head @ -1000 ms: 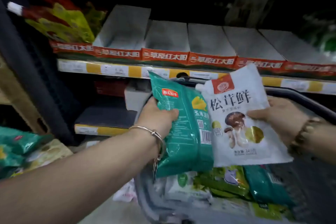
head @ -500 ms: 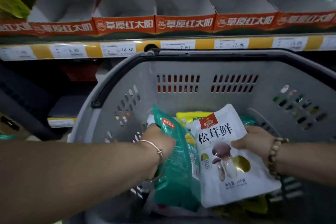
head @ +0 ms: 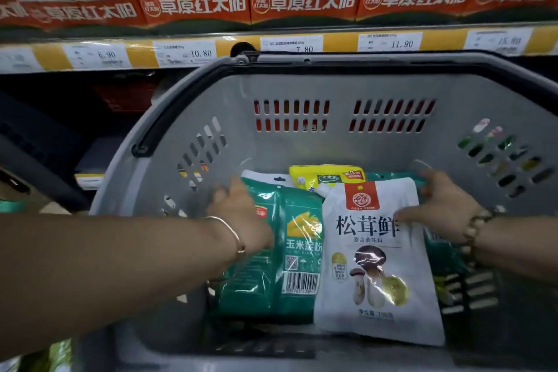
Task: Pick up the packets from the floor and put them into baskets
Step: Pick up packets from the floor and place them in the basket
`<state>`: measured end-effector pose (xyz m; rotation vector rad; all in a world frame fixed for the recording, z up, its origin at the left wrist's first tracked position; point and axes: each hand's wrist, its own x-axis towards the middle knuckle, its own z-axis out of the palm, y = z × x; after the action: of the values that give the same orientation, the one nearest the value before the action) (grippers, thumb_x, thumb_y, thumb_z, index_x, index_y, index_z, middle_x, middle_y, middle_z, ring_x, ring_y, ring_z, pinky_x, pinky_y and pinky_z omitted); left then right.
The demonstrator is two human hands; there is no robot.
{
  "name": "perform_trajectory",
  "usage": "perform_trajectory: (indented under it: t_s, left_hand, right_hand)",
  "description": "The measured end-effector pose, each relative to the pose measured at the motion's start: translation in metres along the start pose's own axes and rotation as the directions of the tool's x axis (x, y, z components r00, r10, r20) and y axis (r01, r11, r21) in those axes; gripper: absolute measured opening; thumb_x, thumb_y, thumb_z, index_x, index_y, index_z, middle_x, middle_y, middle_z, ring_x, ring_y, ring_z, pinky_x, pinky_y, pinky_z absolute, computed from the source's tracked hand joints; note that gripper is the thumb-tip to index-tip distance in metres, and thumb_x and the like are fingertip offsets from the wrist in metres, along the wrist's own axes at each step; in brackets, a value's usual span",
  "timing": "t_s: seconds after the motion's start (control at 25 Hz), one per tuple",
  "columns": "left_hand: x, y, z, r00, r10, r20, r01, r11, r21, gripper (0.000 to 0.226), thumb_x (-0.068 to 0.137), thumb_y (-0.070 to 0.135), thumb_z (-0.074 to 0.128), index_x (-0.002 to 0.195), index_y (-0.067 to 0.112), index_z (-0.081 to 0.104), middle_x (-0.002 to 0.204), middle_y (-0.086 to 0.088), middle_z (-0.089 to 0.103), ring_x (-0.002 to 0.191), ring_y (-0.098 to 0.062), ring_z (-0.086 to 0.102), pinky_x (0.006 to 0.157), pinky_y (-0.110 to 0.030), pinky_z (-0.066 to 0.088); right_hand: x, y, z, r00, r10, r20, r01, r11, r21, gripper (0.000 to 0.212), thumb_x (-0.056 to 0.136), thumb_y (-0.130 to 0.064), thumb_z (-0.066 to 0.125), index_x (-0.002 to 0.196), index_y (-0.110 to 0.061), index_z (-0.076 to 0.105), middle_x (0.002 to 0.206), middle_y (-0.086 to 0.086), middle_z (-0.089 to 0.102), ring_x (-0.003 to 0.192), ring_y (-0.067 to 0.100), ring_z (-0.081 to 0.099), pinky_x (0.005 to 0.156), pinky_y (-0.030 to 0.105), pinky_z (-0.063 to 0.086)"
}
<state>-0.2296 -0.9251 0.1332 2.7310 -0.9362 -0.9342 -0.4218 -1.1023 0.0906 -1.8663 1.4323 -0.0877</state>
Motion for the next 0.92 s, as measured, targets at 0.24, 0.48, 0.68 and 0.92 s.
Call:
perform_trajectory:
  t_s: [0.24, 0.48, 0.68, 0.92]
  left_hand:
    - [0.043, 0.018, 0.011, 0.904, 0.327, 0.277, -0.427, 0.649, 0.629, 0.132, 0.063, 0.06, 0.074, 0.145, 0.024, -0.023, 0.155, -0.01, -0.019, 0.144, -0.03, -0.012, 0.116, -0.051, 0.008]
    - [0.065, 0.029, 0.032, 0.888, 0.257, 0.382, -0.443, 0.702, 0.558, 0.135, 0.058, 0.063, 0.076, 0.146, 0.02, -0.017, 0.153, -0.012, 0.015, 0.136, -0.036, 0.023, 0.108, -0.051, 0.031]
    - [0.057, 0.025, 0.055, 0.91, 0.224, 0.349, -0.409, 0.62, 0.67, 0.145, 0.056, 0.066, 0.075, 0.14, 0.016, -0.032, 0.154, -0.017, -0.003, 0.14, -0.042, 0.006, 0.106, -0.064, 0.022]
    - [0.065, 0.023, 0.065, 0.931, 0.187, 0.313, -0.355, 0.663, 0.659, 0.147, 0.056, 0.065, 0.075, 0.137, 0.017, -0.037, 0.153, -0.017, -0.021, 0.141, -0.043, -0.009, 0.104, -0.069, 0.015]
  right_hand:
    - [0.007, -0.018, 0.028, 0.813, -0.429, 0.394, 0.58, 0.538, -0.612, 0.13, 0.047, -0.071, 0.073, 0.146, -0.035, -0.004, 0.157, 0.0, -0.001, 0.144, 0.021, 0.004, 0.116, 0.048, 0.012]
    - [0.025, -0.004, 0.05, 0.803, -0.386, 0.454, 0.594, 0.457, -0.662, 0.14, 0.05, -0.076, 0.068, 0.14, -0.031, -0.029, 0.155, -0.001, -0.021, 0.143, 0.02, -0.015, 0.111, 0.052, -0.008]
    - [0.021, -0.001, 0.06, 0.781, -0.392, 0.485, 0.623, 0.451, -0.639, 0.14, 0.059, -0.07, 0.069, 0.138, -0.017, -0.034, 0.152, 0.008, -0.027, 0.14, 0.02, -0.024, 0.112, 0.045, -0.011]
    - [0.03, -0.007, 0.064, 0.763, -0.322, 0.561, 0.643, 0.47, -0.605, 0.141, 0.059, -0.067, 0.071, 0.14, -0.012, -0.031, 0.152, 0.01, -0.026, 0.14, 0.02, -0.022, 0.112, 0.045, -0.01]
